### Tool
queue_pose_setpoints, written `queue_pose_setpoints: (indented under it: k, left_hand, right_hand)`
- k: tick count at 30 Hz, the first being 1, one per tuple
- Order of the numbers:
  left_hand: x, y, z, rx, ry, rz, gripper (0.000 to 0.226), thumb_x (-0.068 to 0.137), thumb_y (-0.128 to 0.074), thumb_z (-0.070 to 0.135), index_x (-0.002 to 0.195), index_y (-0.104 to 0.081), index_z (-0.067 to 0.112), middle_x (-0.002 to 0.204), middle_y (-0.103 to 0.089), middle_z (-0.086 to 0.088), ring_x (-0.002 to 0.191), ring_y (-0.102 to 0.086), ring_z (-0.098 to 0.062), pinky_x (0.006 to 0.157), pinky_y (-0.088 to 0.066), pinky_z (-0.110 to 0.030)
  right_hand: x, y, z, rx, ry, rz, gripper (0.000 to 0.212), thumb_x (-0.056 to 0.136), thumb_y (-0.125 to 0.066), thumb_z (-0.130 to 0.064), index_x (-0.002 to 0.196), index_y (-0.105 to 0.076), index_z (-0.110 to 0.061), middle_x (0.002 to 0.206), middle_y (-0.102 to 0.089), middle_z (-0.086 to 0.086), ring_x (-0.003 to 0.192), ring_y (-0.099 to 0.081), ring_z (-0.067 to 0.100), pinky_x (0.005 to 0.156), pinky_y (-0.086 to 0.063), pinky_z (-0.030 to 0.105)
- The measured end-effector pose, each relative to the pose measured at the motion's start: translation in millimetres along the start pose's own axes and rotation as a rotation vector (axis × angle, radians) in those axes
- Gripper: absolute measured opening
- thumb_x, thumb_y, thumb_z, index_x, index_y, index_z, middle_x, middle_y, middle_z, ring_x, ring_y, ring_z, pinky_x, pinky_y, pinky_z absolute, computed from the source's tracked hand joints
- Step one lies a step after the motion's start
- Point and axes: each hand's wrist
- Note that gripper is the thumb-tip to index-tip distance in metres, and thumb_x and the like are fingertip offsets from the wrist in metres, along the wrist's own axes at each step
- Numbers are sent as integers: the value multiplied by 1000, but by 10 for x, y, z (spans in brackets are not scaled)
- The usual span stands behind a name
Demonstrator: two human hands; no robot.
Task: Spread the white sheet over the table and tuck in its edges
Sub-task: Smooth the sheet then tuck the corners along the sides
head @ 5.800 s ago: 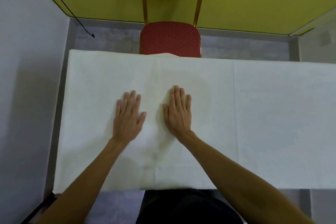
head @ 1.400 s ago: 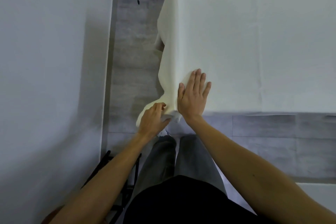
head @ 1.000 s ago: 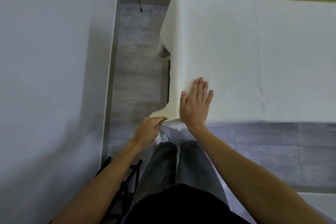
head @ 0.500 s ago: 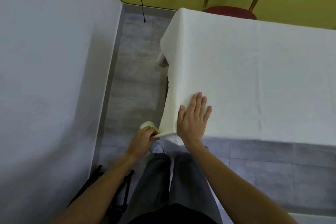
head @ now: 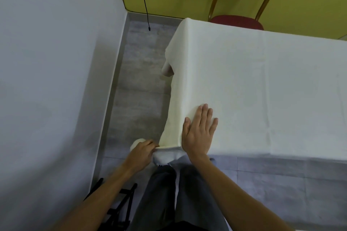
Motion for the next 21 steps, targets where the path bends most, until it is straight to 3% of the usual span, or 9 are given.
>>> queue_pose_setpoints:
  k: [3,5,10,14,19,21]
  left_hand:
    - [160,58,-141,69,-16,1,21,85,-50,13,86,-70,8,85,-66,-7,76,-64,-24,68,-52,-34]
    - [321,131,-203,127,-35,-11,9,78,-64,4,83,-71,9,85,-67,-8,77,-66,-26,69,-56,-37]
    - [808,202,-182,134,-33,32,21,72,-72,-8,82,-73,9,82,-68,-10,74,-64,-26,67,-55,-40]
    - [1100,103,-51,58,-31,79,25,69,-74,-14,82,-71,7,83,-66,-12,75,-63,-29,67,-53,-37]
    - [1298,-118,116,56,-21,79,37,60,-74,-21,82,-62,7,83,-60,-13,74,-59,-31,64,-39,-28]
    - [1264,-198,99,12,23,118,35,64,-73,-18,85,-62,7,87,-60,-12,76,-58,-29,67,-42,-26]
  right_hand:
    - [3,-3,3,3,2,15,66,108,-24,-45,161,-16,-5,170,-12,10,158,-3,28,127,-6,54]
    - [4,8,-3,10,6,31,66,108,-23,-45,160,-19,-5,169,-16,12,158,-7,29,127,-7,54]
    - [4,22,-9,16,16,60,66,108,-23,-44,159,-23,-3,168,-20,13,157,-11,30,127,-7,53]
    - [9,9,3,18,15,77,66,108,-20,-46,158,-26,-3,167,-22,13,157,-13,30,127,-10,54]
    - [5,-3,12,19,19,78,66,108,-23,-46,159,-24,-3,168,-21,12,157,-12,29,126,-11,54]
    - [8,-11,15,20,17,77,66,108,-25,-45,159,-25,-4,168,-21,12,157,-12,29,126,-11,54]
Point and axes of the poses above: each hand's wrist, its own x-axis towards the middle knuckle, its own y-axis out of the back of the hand, z = x × y
